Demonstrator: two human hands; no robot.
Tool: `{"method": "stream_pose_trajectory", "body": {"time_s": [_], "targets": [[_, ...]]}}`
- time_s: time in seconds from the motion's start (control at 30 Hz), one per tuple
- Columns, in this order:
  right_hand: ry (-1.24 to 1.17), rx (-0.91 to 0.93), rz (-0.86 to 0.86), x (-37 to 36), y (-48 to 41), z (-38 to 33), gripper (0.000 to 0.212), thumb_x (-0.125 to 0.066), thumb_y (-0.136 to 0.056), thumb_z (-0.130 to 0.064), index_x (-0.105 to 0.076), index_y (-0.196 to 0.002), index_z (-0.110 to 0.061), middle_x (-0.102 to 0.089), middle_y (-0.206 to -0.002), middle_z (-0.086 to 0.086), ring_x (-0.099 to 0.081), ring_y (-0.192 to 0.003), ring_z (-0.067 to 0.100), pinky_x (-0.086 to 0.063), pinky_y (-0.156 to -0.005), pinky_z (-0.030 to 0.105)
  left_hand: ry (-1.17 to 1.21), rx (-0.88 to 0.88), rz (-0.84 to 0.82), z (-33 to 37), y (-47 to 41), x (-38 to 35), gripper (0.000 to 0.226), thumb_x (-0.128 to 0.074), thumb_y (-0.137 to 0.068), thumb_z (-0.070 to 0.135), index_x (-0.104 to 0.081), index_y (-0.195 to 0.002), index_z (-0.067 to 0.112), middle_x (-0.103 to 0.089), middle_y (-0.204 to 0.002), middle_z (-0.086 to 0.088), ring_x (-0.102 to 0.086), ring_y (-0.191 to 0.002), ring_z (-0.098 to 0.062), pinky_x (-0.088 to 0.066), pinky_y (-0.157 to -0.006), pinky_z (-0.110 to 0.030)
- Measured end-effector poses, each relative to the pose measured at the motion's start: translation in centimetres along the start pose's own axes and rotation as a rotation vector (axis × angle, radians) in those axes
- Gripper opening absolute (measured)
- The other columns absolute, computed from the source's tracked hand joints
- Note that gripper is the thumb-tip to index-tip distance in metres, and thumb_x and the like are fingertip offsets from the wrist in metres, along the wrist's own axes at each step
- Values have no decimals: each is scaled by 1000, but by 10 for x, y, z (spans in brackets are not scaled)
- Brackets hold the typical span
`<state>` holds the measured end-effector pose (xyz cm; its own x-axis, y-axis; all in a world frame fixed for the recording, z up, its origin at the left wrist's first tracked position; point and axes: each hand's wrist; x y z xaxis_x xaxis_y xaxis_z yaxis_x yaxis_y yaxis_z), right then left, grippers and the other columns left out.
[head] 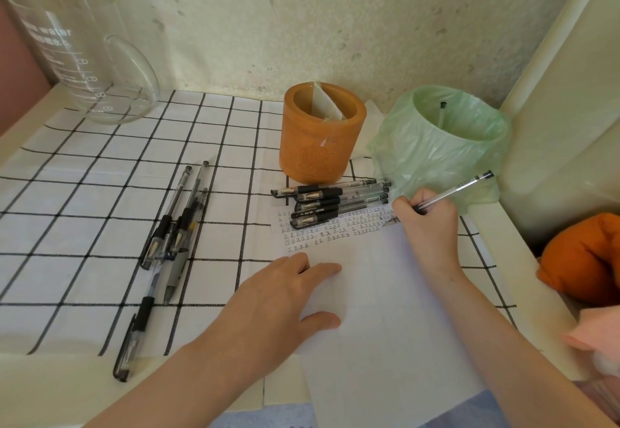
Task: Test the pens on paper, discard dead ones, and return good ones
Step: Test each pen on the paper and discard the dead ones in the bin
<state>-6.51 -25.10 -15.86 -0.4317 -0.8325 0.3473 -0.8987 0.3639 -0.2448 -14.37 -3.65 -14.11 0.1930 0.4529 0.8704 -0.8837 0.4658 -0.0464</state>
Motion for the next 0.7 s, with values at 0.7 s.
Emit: {"method": "stream_pose_trajectory", "body": {"time_s": [0.7], "targets": [[7, -53, 2, 2, 0, -3, 36, -60, -83, -3, -37, -56, -11, -34, -52, 4, -28, -47, 7, -27, -46, 20, 98, 35, -25, 3, -1, 4, 48, -37, -96, 39, -22, -142, 38, -43, -98, 19, -40, -90, -1, -25, -77, -7]]}}
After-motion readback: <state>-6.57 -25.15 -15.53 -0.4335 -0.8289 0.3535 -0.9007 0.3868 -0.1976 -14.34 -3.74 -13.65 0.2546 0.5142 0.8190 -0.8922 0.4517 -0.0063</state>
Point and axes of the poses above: each hand's wrist, its own y-axis away from the middle knuckle, its own x-axis out of the back of the hand, z = x × y
